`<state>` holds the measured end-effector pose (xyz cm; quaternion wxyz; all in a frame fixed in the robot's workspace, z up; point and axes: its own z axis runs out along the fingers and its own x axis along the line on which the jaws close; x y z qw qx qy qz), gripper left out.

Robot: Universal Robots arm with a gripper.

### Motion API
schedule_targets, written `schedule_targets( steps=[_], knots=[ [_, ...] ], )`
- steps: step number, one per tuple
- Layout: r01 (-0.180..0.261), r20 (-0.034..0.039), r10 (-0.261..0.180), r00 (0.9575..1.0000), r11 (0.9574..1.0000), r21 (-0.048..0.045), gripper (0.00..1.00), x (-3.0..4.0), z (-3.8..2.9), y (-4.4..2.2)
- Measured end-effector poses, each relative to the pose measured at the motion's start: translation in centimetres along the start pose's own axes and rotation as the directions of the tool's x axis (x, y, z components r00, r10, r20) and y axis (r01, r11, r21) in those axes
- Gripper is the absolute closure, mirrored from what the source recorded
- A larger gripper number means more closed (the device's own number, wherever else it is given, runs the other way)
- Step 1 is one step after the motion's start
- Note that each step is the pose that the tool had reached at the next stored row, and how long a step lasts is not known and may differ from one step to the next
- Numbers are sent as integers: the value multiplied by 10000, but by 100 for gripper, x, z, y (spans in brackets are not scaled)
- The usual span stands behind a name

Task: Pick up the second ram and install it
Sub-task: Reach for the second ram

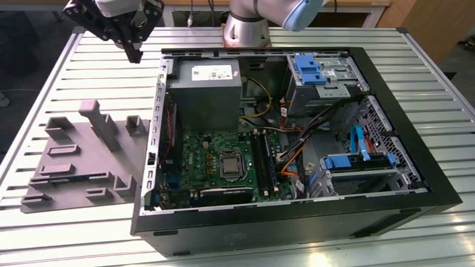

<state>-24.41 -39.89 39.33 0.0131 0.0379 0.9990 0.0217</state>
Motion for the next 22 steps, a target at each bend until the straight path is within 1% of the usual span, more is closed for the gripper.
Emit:
schedule_targets(
  steps=[8, 22],
  knots=[
    [0, 0, 0, 10000, 10000, 0, 89, 53, -1, -4],
    [0, 0, 0, 10000, 10000, 0, 89, 174, -4, -13]
  ],
)
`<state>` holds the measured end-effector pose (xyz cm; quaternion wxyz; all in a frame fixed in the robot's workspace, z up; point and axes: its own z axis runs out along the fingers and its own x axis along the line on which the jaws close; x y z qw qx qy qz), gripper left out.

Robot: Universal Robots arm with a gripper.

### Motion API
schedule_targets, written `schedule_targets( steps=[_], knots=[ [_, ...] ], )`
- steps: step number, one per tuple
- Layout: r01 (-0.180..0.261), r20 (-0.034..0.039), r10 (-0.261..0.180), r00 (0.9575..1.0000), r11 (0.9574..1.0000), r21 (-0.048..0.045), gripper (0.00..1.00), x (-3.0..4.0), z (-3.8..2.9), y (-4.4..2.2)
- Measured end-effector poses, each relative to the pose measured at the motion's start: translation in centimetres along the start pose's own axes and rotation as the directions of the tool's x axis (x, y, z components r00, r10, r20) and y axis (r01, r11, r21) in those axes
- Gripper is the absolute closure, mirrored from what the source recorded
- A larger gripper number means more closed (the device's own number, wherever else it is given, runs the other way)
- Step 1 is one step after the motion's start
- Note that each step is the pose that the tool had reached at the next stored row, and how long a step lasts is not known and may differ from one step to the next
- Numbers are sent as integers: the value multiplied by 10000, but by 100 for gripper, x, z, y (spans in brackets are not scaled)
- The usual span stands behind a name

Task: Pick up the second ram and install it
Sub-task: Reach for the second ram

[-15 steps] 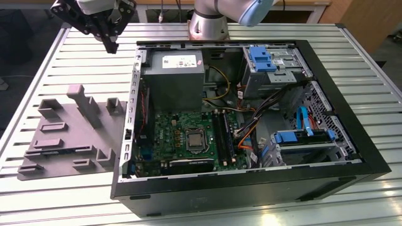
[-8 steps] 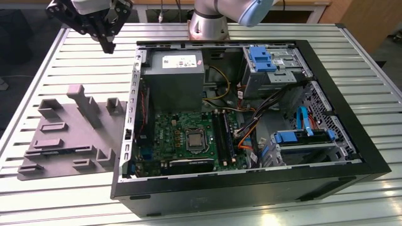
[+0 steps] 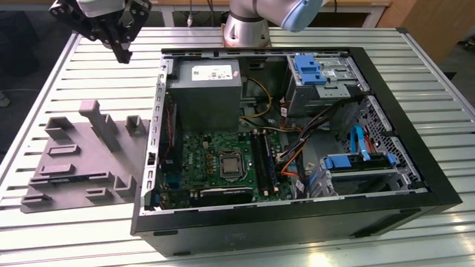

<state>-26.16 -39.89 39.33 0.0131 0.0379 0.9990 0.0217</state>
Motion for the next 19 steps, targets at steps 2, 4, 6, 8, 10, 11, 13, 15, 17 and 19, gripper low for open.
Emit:
schedule_targets(
  steps=[2, 4, 6, 8, 10, 11, 13, 15, 17, 19],
  knots=[
    [0, 0, 0, 10000, 10000, 0, 89, 17, 0, -1],
    [0, -1, 0, 10000, 10000, 1, 89, 33, -1, -3],
    [0, 0, 0, 10000, 10000, 0, 89, 49, -1, -4],
    [-1, 0, 1, 10000, 10000, 0, 89, 65, -2, -5],
    [0, 0, 0, 10000, 10000, 0, 89, 79, -2, -6],
    [0, 0, 0, 10000, 10000, 0, 89, 87, -2, -7],
    [0, 0, 0, 10000, 10000, 0, 89, 102, -3, -8],
    [0, 0, 0, 10000, 10000, 0, 89, 119, -3, -9],
    [0, 0, 0, 10000, 10000, 0, 89, 133, -4, -10],
    [0, 0, 0, 10000, 10000, 0, 89, 147, -4, -11]
  ],
)
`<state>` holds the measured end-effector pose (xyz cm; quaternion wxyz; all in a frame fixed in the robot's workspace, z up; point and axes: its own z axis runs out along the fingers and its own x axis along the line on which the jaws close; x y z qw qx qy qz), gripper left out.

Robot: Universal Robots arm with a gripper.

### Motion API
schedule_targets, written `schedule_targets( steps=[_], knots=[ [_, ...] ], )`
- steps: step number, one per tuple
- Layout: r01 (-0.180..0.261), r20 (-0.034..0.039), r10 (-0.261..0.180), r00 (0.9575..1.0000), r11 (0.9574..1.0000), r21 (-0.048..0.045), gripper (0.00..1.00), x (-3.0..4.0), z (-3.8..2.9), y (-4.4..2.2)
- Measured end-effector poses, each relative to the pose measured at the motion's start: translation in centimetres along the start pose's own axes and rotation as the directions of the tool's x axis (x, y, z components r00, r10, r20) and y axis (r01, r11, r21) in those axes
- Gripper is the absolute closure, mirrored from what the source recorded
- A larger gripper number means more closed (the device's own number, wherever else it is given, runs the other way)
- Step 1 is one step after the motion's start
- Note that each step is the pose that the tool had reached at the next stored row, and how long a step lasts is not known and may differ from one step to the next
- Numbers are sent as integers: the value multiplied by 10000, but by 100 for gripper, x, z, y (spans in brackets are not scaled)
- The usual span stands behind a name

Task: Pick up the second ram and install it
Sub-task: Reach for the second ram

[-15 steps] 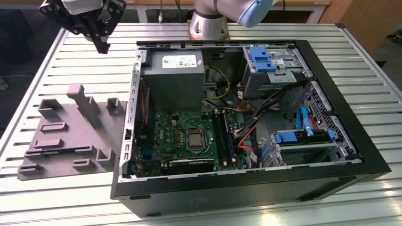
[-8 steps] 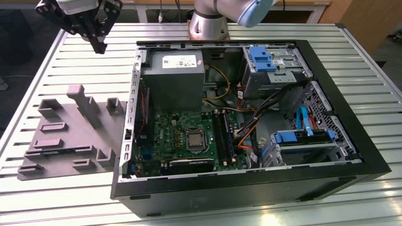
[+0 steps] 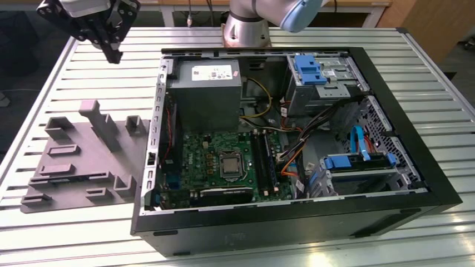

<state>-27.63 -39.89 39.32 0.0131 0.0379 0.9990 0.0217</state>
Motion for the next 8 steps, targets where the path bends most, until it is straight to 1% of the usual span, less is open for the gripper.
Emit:
schedule_targets(
  steps=[8],
  knots=[
    [0, -1, 0, 10000, 10000, 1, 89, 59, -2, -4]
  ],
)
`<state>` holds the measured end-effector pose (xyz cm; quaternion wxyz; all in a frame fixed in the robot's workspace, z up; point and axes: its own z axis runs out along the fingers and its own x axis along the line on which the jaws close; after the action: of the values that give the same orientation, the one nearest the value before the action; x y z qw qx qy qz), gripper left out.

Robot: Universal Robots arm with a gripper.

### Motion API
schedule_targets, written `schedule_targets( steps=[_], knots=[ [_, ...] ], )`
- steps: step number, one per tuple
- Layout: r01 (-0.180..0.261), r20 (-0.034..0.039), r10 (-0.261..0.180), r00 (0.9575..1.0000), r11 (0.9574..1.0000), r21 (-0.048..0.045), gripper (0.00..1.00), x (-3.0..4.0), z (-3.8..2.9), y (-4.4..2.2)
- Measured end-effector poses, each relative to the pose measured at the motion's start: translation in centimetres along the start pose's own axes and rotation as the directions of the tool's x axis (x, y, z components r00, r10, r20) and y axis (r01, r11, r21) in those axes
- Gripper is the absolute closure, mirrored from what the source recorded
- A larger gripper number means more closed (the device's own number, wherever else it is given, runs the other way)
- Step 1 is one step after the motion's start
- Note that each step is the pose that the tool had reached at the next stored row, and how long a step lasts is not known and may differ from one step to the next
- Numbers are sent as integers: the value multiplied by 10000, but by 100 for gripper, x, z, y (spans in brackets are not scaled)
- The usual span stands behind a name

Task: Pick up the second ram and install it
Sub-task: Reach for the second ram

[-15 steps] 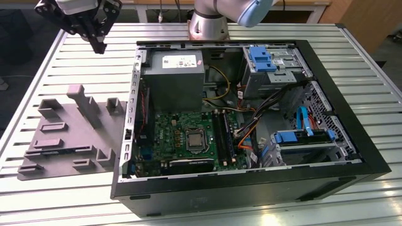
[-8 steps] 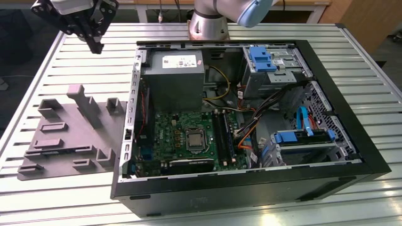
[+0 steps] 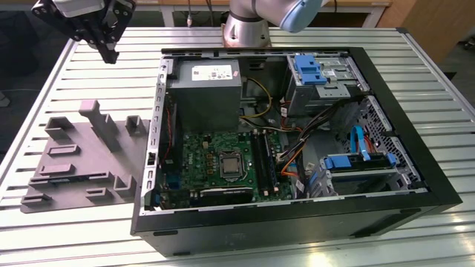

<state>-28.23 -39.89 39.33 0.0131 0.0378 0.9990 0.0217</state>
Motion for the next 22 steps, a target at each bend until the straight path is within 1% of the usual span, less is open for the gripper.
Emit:
schedule_targets(
  steps=[22],
  knots=[
    [-1, 0, 1, 10000, 10000, 0, 89, 164, 2, -12]
  ],
)
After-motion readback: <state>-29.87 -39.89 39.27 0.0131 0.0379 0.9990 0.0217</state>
